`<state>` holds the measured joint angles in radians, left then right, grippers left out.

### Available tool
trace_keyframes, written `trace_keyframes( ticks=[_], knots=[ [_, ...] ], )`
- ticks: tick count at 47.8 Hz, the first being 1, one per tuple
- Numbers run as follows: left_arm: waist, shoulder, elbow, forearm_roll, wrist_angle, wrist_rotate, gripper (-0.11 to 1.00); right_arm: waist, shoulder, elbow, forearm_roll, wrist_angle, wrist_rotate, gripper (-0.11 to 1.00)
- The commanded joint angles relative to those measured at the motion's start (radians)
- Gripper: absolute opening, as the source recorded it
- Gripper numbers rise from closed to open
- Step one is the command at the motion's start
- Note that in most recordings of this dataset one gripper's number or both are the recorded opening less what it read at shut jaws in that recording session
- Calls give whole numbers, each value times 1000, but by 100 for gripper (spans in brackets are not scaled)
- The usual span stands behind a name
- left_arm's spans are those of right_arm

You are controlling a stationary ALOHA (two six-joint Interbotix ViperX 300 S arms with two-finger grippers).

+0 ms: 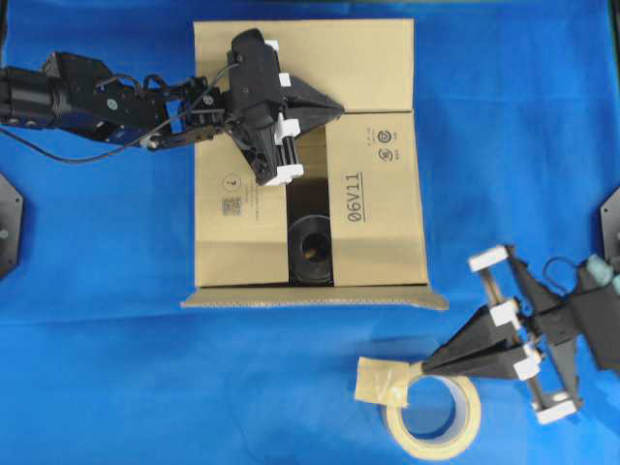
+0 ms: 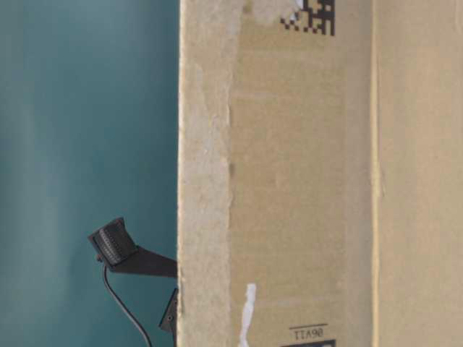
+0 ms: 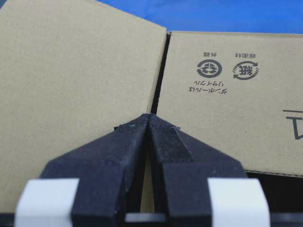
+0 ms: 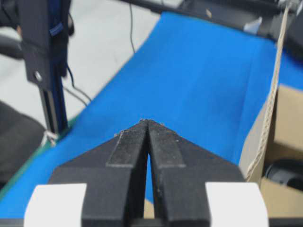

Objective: Close the cardboard box.
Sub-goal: 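Lift the front flap with the right gripper and fold it back over the box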

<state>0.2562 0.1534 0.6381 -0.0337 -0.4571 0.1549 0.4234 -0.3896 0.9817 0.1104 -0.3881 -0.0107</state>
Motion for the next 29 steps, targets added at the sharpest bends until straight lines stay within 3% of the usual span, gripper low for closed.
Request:
trace_keyframes(
  ticks=[1, 17, 29],
  knots=[
    [-3, -11, -5, 2, -3, -2, 0, 0, 31, -9, 3, -38, 2, 0],
    [-9, -12, -3, 0, -5, -5, 0, -146, 18, 3, 6, -26, 5, 0],
    [-11, -12, -3, 2, -5, -9, 0, -261, 18, 5, 38, 35, 5, 0]
  ],
)
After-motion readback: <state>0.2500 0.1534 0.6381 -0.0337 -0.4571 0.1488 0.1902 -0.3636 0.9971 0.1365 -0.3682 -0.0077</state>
